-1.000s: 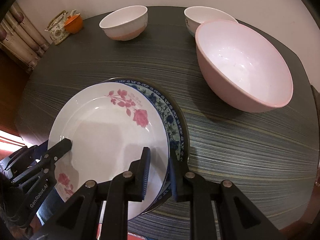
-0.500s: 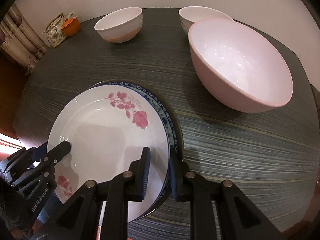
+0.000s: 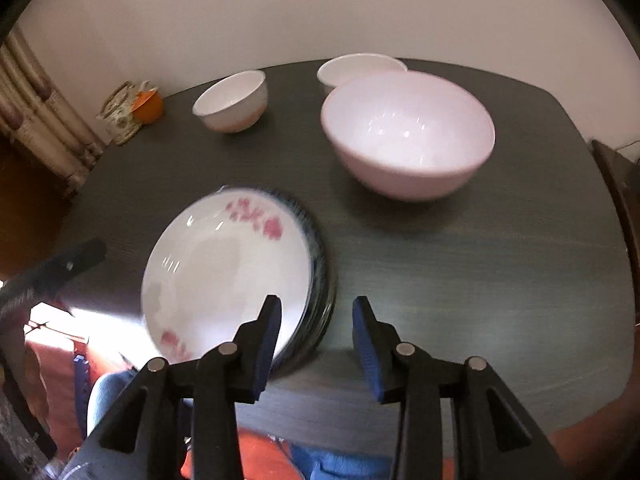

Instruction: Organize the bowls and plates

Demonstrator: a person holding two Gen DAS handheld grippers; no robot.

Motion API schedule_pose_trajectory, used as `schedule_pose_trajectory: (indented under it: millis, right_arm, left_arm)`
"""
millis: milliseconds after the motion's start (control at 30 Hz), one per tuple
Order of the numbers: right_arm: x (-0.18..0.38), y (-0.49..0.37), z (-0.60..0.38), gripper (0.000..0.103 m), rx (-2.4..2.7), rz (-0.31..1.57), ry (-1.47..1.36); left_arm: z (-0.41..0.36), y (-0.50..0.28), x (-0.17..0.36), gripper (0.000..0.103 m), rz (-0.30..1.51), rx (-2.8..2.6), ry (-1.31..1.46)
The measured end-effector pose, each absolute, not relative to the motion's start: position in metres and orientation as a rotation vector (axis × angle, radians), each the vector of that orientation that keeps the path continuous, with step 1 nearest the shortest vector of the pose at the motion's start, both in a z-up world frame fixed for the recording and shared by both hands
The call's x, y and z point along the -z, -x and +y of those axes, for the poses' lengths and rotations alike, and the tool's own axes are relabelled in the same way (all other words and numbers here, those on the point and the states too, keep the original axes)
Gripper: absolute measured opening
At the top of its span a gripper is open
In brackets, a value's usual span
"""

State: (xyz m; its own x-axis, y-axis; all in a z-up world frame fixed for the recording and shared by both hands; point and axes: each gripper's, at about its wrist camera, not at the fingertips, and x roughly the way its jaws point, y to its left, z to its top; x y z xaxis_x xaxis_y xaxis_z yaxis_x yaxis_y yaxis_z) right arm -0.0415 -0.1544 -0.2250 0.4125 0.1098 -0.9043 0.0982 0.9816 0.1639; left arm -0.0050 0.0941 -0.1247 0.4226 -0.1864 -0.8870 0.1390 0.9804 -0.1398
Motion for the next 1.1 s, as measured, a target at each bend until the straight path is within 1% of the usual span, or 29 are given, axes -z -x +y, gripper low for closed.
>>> schedule_pose_trajectory:
  millis: [67,333,567,700,933,1100]
  right_arm:
    - [0.228,0.053,-0.15,0.038,-0.018,1.155,-0.214]
    - [0.234,0.072,-0.143,0.038,-0.02,1.18,-0.218]
    - [0.239,0.063,-0.16,0.04,0.072,1.223,-0.155]
    - [0.23,0.059,-0.175,0.04,0.069,1.194,-0.187]
    - [0.204,0.044,-0.204,0.04,0.088,1.157,-0.206]
    - [0.179,0.007,-0.243,0.04,0.12,1.125,-0.22]
  left_arm:
    - [0.096,0.013,0.131,0.077,1.13,0.198,0.04]
    - [0.103,0.04,0.154,0.077,1.199,0.202,0.048]
    - [0.095,0.042,0.148,0.078,1.193,0.236,0.031]
    - [0.083,0.038,0.135,0.078,1.164,0.26,0.02]
    - [0.039,0.002,0.104,0.079,1.136,0.325,-0.018]
    - [0.0,-0.046,0.083,0.079,1.139,0.358,-0.052]
